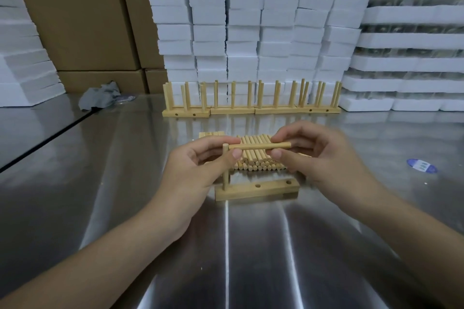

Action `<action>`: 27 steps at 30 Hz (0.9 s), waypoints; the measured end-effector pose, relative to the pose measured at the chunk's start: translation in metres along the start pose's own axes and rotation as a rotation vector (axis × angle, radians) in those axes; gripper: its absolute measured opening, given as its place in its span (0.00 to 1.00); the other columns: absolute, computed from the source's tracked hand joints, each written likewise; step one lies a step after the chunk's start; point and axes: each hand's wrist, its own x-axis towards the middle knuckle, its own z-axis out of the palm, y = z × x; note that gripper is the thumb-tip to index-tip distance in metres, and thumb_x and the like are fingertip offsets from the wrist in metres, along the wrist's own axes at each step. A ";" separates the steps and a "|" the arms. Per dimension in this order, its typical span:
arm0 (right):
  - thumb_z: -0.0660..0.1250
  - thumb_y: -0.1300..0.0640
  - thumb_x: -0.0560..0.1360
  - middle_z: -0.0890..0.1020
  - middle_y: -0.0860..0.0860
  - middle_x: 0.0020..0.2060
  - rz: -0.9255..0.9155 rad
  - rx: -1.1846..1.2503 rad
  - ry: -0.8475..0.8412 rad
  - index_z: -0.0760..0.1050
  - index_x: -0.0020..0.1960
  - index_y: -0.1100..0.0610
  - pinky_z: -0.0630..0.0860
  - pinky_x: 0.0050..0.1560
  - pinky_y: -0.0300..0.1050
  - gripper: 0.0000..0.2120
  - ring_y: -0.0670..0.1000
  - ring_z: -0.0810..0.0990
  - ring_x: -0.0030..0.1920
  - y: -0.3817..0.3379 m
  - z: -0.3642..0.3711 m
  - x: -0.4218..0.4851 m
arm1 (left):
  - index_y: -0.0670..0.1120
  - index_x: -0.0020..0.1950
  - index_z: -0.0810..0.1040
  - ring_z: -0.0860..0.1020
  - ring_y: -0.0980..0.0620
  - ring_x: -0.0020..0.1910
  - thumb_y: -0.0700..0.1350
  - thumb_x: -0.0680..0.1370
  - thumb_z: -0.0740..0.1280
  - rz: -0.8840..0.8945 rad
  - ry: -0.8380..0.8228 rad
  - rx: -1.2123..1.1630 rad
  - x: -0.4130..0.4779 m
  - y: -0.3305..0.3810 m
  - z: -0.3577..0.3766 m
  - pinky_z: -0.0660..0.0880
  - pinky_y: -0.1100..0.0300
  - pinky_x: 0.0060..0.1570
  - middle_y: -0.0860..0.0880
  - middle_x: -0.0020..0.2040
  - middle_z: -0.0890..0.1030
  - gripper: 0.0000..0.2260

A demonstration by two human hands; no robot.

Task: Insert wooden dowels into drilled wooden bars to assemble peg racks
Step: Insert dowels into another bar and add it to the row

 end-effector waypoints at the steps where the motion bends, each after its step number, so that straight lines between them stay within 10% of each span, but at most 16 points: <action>1: 0.76 0.68 0.74 0.87 0.55 0.40 0.004 -0.004 0.003 0.83 0.50 0.60 0.76 0.35 0.34 0.07 0.43 0.83 0.37 0.000 -0.001 0.000 | 0.49 0.54 0.90 0.86 0.56 0.47 0.44 0.74 0.78 -0.001 0.003 -0.001 0.000 0.000 0.000 0.77 0.69 0.39 0.47 0.51 0.89 0.09; 11: 0.79 0.48 0.68 0.88 0.51 0.47 0.102 0.130 0.031 0.86 0.50 0.53 0.78 0.46 0.46 0.13 0.48 0.85 0.47 0.004 -0.010 0.005 | 0.53 0.52 0.89 0.86 0.52 0.53 0.44 0.76 0.79 -0.017 -0.073 0.204 0.003 -0.007 -0.005 0.83 0.59 0.51 0.51 0.50 0.89 0.07; 16: 0.74 0.56 0.79 0.90 0.52 0.48 0.007 -0.102 0.009 0.80 0.52 0.55 0.84 0.47 0.45 0.05 0.51 0.88 0.52 0.005 -0.009 0.001 | 0.54 0.50 0.88 0.85 0.53 0.48 0.41 0.75 0.80 0.028 -0.131 0.394 0.005 -0.015 -0.008 0.80 0.62 0.49 0.53 0.46 0.88 0.09; 21: 0.74 0.58 0.80 0.89 0.52 0.43 -0.034 -0.224 -0.039 0.80 0.50 0.53 0.82 0.52 0.65 0.03 0.53 0.88 0.49 0.012 0.002 -0.002 | 0.58 0.50 0.88 0.84 0.55 0.49 0.44 0.75 0.81 0.034 -0.166 0.529 0.005 -0.021 -0.011 0.79 0.58 0.51 0.57 0.46 0.86 0.10; 27: 0.73 0.50 0.77 0.90 0.48 0.45 -0.090 -0.212 -0.059 0.80 0.53 0.47 0.82 0.52 0.52 0.05 0.48 0.88 0.51 0.015 0.007 -0.002 | 0.58 0.49 0.88 0.83 0.60 0.49 0.47 0.76 0.79 0.014 -0.215 0.614 0.007 -0.023 -0.013 0.76 0.60 0.52 0.61 0.45 0.86 0.06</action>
